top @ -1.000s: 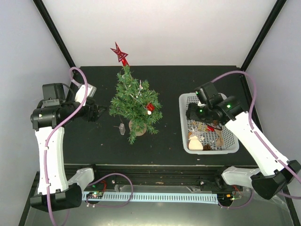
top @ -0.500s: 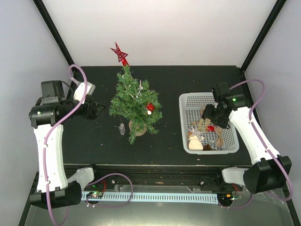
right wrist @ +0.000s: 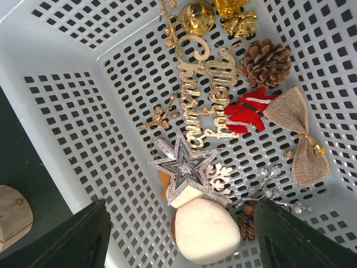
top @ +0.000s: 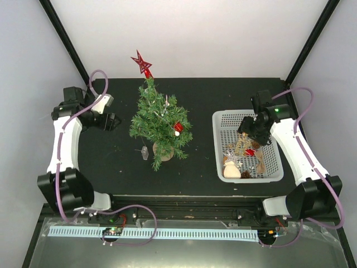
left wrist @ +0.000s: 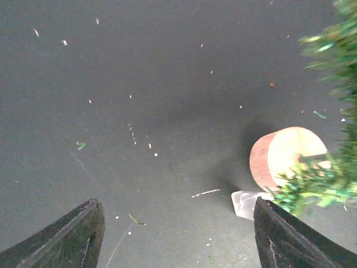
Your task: Decorate the small christmas tree
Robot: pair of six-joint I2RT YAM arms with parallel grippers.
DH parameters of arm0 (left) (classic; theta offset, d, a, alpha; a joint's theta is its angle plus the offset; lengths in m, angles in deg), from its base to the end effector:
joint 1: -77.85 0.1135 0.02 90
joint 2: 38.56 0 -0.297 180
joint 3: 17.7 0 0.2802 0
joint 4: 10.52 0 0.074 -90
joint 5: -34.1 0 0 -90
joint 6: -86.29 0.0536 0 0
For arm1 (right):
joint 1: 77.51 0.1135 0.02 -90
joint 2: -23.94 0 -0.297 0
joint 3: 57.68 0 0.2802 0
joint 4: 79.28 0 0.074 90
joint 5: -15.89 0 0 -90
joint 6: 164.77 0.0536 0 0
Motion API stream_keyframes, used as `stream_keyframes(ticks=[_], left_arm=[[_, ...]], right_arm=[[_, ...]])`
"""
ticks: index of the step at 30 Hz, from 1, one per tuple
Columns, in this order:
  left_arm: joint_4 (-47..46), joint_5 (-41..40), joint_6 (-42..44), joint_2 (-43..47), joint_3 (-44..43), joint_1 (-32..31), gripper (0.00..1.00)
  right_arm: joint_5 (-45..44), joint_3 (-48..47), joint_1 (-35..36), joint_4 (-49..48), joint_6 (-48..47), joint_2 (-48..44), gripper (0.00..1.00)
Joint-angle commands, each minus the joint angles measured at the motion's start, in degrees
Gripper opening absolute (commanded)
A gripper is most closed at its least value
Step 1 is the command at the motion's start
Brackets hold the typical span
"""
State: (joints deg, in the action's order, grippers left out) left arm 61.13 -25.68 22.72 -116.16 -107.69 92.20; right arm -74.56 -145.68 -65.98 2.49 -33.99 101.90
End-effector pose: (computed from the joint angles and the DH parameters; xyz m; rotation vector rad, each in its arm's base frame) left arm 0.2890 0.0461 0.3603 0.4364 2.4053 -0.3835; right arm 0.2685 0.0543 0.3316 0.7203 2.7531 0.1917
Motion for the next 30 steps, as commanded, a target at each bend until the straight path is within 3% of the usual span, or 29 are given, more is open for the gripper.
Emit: stream_keyframes(ticks=[1, 16, 30], left_arm=[[-5.9, 2.3, 0.4, -4.6, 2.5, 0.7, 0.74], [-10.6, 12.0, -5.3, -24.2, 5.2, -7.1, 0.72], [-9.0, 17.4, -4.7, -27.2, 12.3, -11.0, 0.71]], right_arm=[[2.0, -1.2, -0.2, -1.1, -1.7, 1.4, 0.71], [6.2, -2.1, 0.0, -2.9, -1.7, 0.0, 0.69], [6.3, -1.9, 0.2, -2.6, -1.7, -1.5, 0.68]])
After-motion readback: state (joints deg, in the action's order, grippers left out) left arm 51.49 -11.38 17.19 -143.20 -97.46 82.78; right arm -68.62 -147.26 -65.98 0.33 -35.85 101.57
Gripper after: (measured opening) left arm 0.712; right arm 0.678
